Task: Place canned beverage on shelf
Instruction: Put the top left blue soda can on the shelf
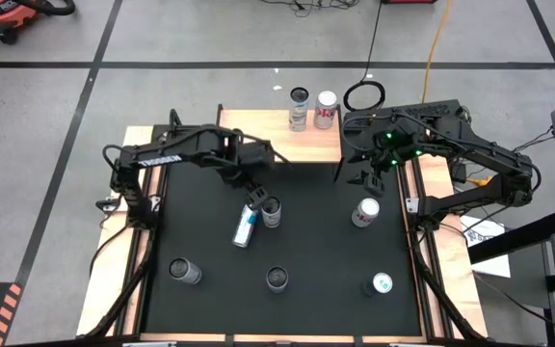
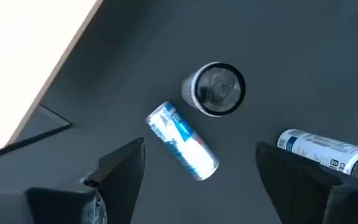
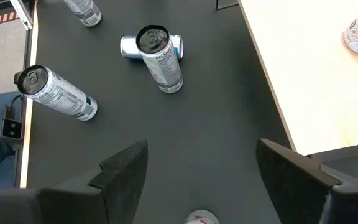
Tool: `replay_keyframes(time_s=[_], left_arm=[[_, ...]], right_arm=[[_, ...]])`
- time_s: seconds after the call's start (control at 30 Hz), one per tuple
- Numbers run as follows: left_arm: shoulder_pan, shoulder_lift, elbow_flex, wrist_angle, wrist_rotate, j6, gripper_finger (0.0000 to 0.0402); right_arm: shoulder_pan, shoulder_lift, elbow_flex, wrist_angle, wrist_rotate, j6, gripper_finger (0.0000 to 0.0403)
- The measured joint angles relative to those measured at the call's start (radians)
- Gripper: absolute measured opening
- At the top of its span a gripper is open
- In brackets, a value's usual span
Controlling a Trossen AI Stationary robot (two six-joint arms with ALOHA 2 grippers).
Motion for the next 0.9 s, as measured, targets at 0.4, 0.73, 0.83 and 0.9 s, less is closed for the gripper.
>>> replay_keyframes(time_s=[0.4,0.73,0.83,0.9], left_arm=[[-0.118,-0.002,-0.039,0.000,-0.057,-0.269,0.0304],[-0.193,0.000,-0.173,0.000,-0.056,-0.457,0.0304],[-0.205,-0.001,-0.214,0.000,-0.060,-0.486,0.0304],[-0.209,-0.001,-0.252,0.003,-0.061,-0.515,0.0304]], right_arm=[[0.000,0.000,0.000,-0.031,0.000,0.006,0.0281],[0.000,0.000,0.000,-0.097,0.000,0.005,0.0281],[0.000,0.000,0.000,-0.105,0.000,-0.006,0.0281],[0.000,0.000,0.000,-0.105,0.000,-0.017,0.0281]])
